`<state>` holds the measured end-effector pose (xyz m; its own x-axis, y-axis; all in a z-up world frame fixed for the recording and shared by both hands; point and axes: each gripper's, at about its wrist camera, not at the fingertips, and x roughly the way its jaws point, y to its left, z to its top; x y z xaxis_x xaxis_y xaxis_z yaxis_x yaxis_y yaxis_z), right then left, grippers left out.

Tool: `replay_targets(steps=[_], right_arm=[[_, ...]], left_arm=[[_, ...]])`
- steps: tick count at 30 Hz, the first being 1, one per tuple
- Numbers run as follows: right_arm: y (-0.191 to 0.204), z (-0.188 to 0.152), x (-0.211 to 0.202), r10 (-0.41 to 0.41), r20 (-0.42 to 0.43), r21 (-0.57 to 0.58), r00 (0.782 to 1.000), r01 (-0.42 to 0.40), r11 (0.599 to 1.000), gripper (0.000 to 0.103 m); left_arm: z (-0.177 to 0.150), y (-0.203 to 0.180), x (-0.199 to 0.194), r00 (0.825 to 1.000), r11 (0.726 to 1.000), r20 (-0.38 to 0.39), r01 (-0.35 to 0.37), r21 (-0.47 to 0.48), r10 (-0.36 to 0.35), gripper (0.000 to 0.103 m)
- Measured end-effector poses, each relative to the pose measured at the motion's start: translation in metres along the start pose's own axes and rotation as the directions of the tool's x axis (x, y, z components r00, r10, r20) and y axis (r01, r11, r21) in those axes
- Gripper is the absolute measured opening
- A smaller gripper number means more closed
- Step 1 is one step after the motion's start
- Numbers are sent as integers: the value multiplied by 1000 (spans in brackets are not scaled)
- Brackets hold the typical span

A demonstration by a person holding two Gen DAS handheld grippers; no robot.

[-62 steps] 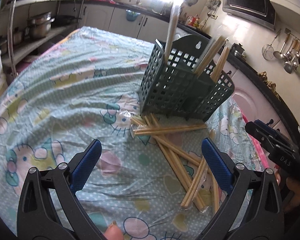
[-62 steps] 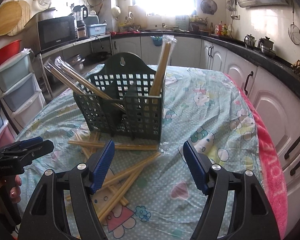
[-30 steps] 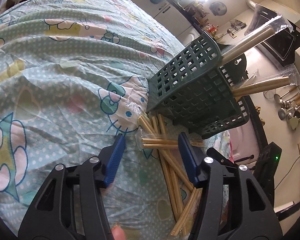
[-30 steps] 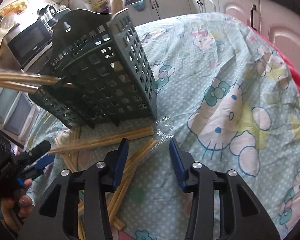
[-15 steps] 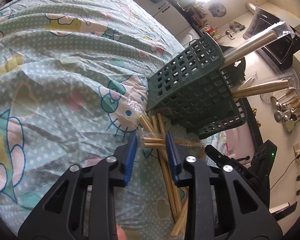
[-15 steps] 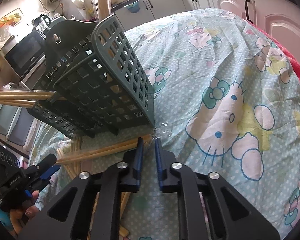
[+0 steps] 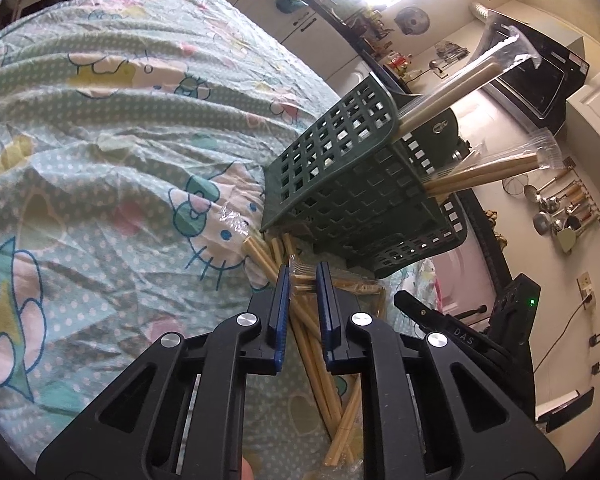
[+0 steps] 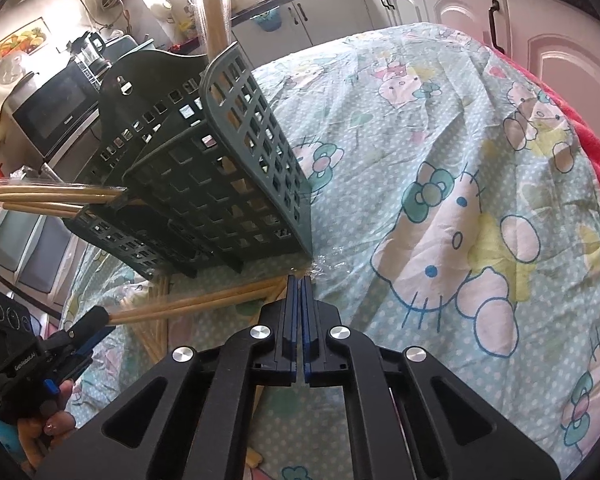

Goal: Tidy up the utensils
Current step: 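Close the right gripper on chopsticks while the left gripper closes on other chopsticks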

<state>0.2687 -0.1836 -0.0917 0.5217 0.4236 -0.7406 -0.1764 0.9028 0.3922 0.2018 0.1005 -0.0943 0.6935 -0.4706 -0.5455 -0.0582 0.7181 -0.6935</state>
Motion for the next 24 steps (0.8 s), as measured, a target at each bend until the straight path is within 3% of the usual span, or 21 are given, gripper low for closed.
replay_targets(steps=[4, 7, 16, 24], right_arm=[[3, 0, 2, 19, -8, 3, 1000, -19, 1000, 4], [5, 1, 6, 20, -21, 9, 1000, -20, 1000, 18], [13, 3, 22, -5, -58, 7, 998, 6, 1000, 30], [16, 9, 28, -17, -51, 0, 999, 17, 1000, 31]], left_arm=[[2, -2, -5, 1000, 1000, 18, -6, 9, 5, 8], [4, -5, -11, 999, 1000, 42, -12, 22, 11, 8], [11, -13, -32, 993, 997, 110, -44, 69, 36, 7], [18, -21, -55, 982, 991, 181, -71, 111, 50, 5]])
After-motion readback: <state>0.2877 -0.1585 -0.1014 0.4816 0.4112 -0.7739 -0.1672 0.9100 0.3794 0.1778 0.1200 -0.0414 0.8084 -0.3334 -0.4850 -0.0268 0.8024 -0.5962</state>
